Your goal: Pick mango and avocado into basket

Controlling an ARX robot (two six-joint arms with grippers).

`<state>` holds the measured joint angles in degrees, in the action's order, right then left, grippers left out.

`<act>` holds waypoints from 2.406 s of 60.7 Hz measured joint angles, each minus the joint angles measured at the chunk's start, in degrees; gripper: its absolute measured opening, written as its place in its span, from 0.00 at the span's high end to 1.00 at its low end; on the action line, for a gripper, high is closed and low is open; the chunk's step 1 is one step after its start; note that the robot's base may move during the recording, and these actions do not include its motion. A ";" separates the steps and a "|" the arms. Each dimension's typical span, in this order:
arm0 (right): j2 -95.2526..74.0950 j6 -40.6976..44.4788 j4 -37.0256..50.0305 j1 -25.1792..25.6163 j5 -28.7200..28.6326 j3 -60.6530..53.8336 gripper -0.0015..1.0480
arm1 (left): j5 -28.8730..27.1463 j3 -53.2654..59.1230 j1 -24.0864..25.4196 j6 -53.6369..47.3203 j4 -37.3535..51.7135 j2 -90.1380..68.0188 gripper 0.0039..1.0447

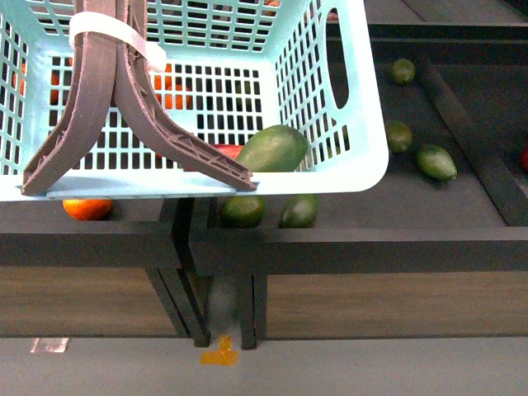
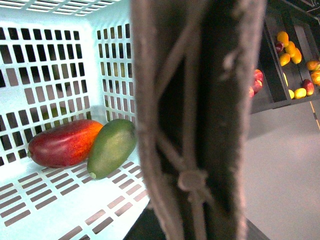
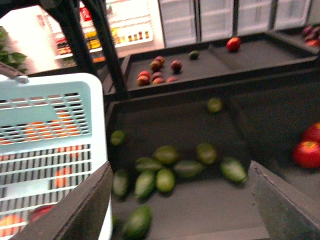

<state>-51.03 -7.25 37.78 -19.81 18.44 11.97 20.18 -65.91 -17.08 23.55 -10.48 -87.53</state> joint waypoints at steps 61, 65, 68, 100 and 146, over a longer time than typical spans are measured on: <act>30.45 7.04 -17.05 19.69 -18.34 -11.72 0.98 | 0.17 0.00 -0.04 0.07 0.00 0.00 0.95; 31.87 7.04 -18.47 19.69 -18.34 -11.72 0.98 | 0.20 0.00 -0.04 0.07 0.00 0.00 0.95; 32.96 7.02 -19.56 19.69 -18.34 -11.72 0.98 | 0.15 0.00 -0.04 0.04 0.00 0.00 0.95; 50.03 7.04 -37.38 19.69 -18.43 -11.67 0.98 | 0.17 0.00 -0.04 0.04 0.00 0.00 0.95; 50.77 7.13 -37.70 19.69 -18.40 -11.67 0.46 | 0.02 0.00 -0.02 0.07 0.00 -0.02 0.95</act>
<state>-0.25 -0.12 0.08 -0.12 0.03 0.30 20.21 -65.91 -17.10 23.62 -10.48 -87.55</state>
